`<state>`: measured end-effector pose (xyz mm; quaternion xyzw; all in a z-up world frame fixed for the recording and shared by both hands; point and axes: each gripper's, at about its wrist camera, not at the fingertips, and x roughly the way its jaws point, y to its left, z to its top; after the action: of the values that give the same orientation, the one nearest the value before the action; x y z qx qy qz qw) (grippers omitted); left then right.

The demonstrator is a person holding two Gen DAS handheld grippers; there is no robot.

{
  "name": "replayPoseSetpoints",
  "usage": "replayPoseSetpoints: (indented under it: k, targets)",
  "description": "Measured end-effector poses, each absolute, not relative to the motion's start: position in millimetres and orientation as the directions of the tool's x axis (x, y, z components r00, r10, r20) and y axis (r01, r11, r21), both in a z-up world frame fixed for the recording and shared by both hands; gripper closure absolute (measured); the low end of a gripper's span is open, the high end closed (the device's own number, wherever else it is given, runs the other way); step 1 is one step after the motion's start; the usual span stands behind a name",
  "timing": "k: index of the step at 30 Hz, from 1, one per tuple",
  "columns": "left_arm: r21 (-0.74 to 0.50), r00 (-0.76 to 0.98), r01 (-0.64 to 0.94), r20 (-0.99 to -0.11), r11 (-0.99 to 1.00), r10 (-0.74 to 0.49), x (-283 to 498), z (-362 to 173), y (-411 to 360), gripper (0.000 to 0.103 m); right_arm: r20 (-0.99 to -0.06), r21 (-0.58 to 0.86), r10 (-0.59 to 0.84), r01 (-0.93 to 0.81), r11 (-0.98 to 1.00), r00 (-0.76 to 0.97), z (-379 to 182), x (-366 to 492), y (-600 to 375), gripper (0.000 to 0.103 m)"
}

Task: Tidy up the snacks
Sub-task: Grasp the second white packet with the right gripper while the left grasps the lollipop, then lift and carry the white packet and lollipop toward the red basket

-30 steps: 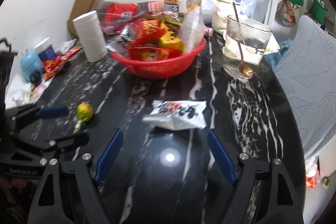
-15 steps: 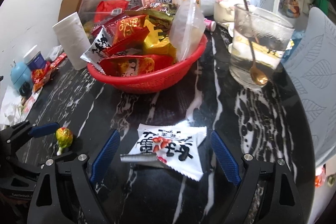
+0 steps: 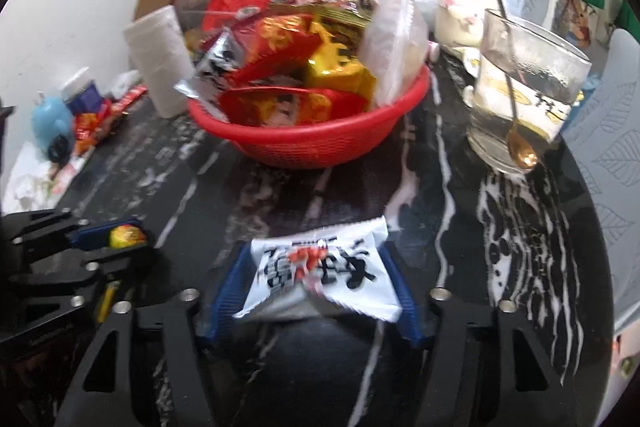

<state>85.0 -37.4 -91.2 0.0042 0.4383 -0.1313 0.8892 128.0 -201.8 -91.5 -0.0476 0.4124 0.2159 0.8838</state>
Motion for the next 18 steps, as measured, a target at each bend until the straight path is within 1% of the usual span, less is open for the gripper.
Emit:
replayPoseSetpoints:
  k: [2, 9, 13, 16, 18]
  targets:
    - [-0.126, 0.575, 0.237, -0.781, 0.963, -0.244, 83, -91, -36, 0.080, -0.748, 0.089, 0.345, -0.430, 0.899, 0.567, -90, 124, -199, 0.045]
    - [-0.112, 0.590, 0.245, -0.771, 0.963, -0.240, 70, -86, -36, 0.080, -0.744, 0.112, 0.372, -0.444, 0.889, 0.555, -88, 101, -195, 0.045]
    - [-0.126, 0.592, 0.252, -0.764, 0.960, -0.255, 62, -82, -36, 0.080, -0.742, 0.172, 0.412, -0.443, 0.880, 0.530, -87, 89, -199, 0.045]
    - [-0.146, 0.581, 0.262, -0.766, 0.954, -0.277, 59, -82, -37, 0.080, -0.720, 0.281, 0.496, -0.450, 0.848, 0.486, -89, 78, -205, 0.045]
    - [-0.148, 0.573, 0.276, -0.768, 0.950, -0.286, 55, -83, -40, 0.080, -0.723, 0.284, 0.494, -0.445, 0.850, 0.483, -90, 72, -204, 0.045]
